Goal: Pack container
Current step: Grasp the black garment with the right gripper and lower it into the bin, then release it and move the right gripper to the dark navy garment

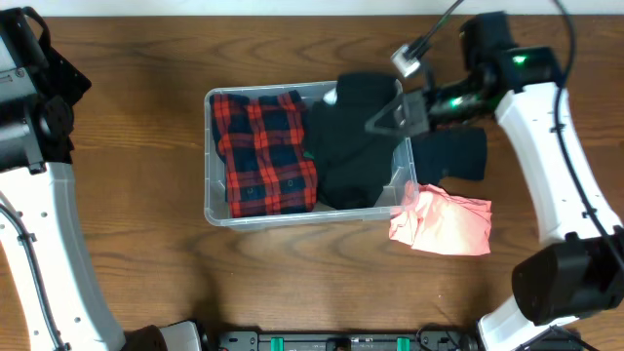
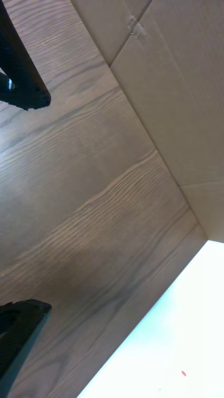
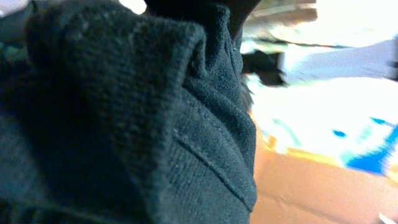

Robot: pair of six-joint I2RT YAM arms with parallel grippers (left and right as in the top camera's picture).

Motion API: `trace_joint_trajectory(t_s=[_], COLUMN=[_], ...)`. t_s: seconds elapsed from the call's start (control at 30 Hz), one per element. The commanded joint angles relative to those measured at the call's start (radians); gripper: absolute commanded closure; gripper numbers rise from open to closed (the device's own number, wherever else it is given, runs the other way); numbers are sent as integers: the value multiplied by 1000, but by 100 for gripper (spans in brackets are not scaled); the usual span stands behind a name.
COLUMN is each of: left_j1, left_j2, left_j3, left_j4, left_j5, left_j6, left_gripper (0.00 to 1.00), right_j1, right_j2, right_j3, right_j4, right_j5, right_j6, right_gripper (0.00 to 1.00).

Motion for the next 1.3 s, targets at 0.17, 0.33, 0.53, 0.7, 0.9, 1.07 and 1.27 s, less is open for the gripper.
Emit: trace_joint_trajectory(t_s=[0.17, 0.33, 0.53, 0.7, 0.9, 1.07, 1.27], left_j1=[4, 4, 4, 4, 4, 4, 4], left_j2=[5, 5, 5, 5, 5, 5, 5], left_j3=[1, 1, 1, 1, 1, 1, 1], left_j4=[0, 0, 0, 0, 0, 0, 0], left_j5=[-16, -16, -16, -16, -16, -16, -16], left_j6=[-2, -2, -2, -2, -2, -2, -2], left_gripper=[2, 2, 2, 2, 2, 2, 2], right_j1=[59, 50, 54, 52, 28, -82, -330], right_j2=[4, 26, 96, 58, -11, -55, -67], right_j3=[-216, -366, -420, -302, -53, 84, 87], right_j4=[212, 392, 408, 303, 167, 93, 83], right_j5=[317, 417, 462, 462, 526, 624, 619], right_j6=[15, 119, 143, 143, 163, 273, 337], right_gripper=[99, 99, 99, 76, 23, 10, 1])
